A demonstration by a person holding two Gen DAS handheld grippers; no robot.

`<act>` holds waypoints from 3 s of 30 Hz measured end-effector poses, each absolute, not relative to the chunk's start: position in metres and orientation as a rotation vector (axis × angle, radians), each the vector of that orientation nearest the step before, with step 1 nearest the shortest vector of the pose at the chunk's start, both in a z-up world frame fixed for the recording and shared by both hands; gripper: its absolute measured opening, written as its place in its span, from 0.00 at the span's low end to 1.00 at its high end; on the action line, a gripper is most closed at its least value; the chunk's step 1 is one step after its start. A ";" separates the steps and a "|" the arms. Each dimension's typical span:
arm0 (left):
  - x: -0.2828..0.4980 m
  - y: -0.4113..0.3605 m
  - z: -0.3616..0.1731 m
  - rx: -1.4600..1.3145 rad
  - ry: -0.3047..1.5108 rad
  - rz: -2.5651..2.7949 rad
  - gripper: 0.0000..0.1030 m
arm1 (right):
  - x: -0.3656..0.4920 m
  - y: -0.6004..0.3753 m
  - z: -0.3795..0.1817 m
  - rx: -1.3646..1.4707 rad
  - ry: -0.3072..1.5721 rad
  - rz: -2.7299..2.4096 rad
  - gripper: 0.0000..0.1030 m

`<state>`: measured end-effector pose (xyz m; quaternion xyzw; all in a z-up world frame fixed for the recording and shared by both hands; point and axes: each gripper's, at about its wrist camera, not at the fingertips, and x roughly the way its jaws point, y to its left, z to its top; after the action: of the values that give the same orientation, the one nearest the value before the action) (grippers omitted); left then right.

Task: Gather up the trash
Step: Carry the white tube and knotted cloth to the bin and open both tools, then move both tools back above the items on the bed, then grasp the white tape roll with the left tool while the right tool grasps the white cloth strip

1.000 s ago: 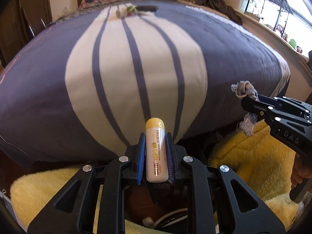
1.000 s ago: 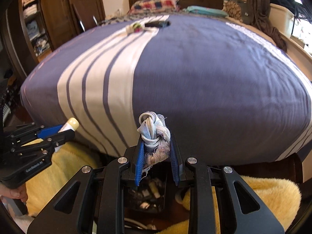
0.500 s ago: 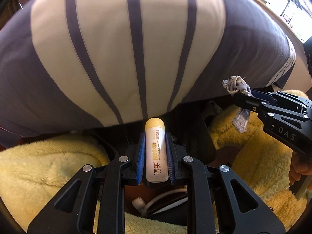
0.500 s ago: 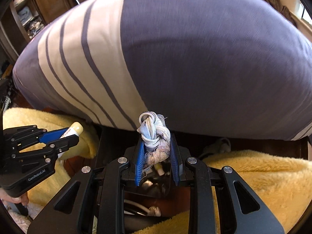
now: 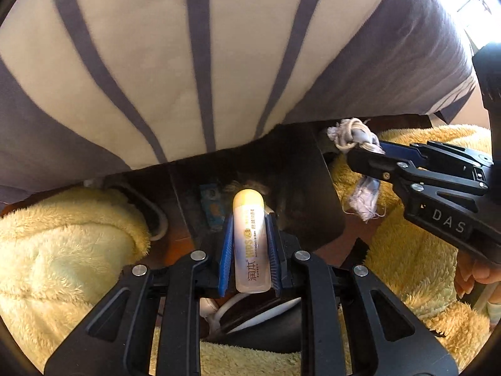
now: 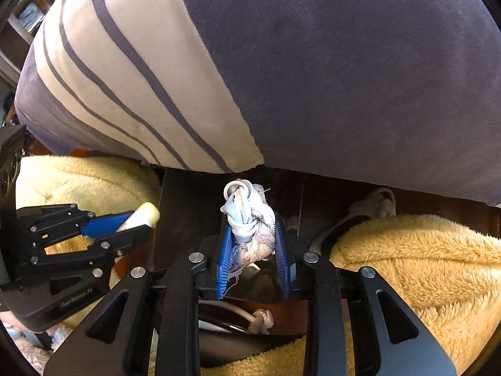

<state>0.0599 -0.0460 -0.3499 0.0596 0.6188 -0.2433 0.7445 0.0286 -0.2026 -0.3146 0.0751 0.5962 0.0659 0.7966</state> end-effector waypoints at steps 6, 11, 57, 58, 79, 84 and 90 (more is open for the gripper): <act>0.059 -0.047 -0.343 0.139 1.342 -0.530 0.32 | 0.035 -0.206 -0.317 0.174 1.282 0.137 0.42; 0.059 -0.041 -0.333 0.135 1.320 -0.499 0.40 | 0.038 -0.209 -0.311 0.189 1.259 0.120 0.48; 0.252 -0.028 -0.136 0.154 0.825 -0.293 0.87 | 0.217 -0.264 -0.107 0.084 0.760 -0.031 0.92; 0.260 -0.030 -0.137 0.151 0.830 -0.290 0.87 | 0.224 -0.261 -0.108 0.082 0.766 -0.024 0.92; 0.342 -0.025 -0.153 0.146 0.887 -0.266 0.78 | 0.365 -0.190 -0.145 -0.015 0.904 0.177 0.38; 0.350 -0.035 -0.152 0.152 0.877 -0.295 0.78 | 0.375 -0.197 -0.149 -0.006 0.919 0.160 0.09; 0.364 -0.058 -0.151 0.161 0.865 -0.323 0.71 | 0.363 -0.225 -0.142 0.043 0.889 0.123 0.08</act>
<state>0.3641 -0.0583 -0.1506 0.0778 0.4170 -0.1558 0.8921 0.3627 -0.2246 -0.1421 0.0207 0.4298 0.0597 0.9007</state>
